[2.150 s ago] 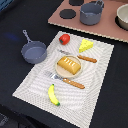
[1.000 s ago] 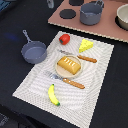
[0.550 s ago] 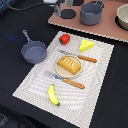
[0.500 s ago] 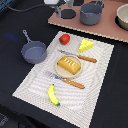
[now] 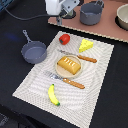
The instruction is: Interact with the objects in diverse but meaningful ways.
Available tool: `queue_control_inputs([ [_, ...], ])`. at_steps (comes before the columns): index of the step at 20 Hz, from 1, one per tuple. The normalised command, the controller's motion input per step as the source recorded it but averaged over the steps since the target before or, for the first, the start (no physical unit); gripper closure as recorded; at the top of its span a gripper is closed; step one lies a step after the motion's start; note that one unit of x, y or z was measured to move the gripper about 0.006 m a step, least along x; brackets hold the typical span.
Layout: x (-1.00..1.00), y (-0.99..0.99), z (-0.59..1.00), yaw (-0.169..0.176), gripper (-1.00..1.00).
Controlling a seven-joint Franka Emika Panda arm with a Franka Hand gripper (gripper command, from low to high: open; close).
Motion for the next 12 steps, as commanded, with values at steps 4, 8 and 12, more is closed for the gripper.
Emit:
queue_control_inputs([
  [4,0.16,-0.06,-0.37,0.089,-1.00],
  [8,0.10,0.00,-0.32,0.178,-1.00],
  [12,0.06,0.01,-0.34,0.199,-1.00],
])
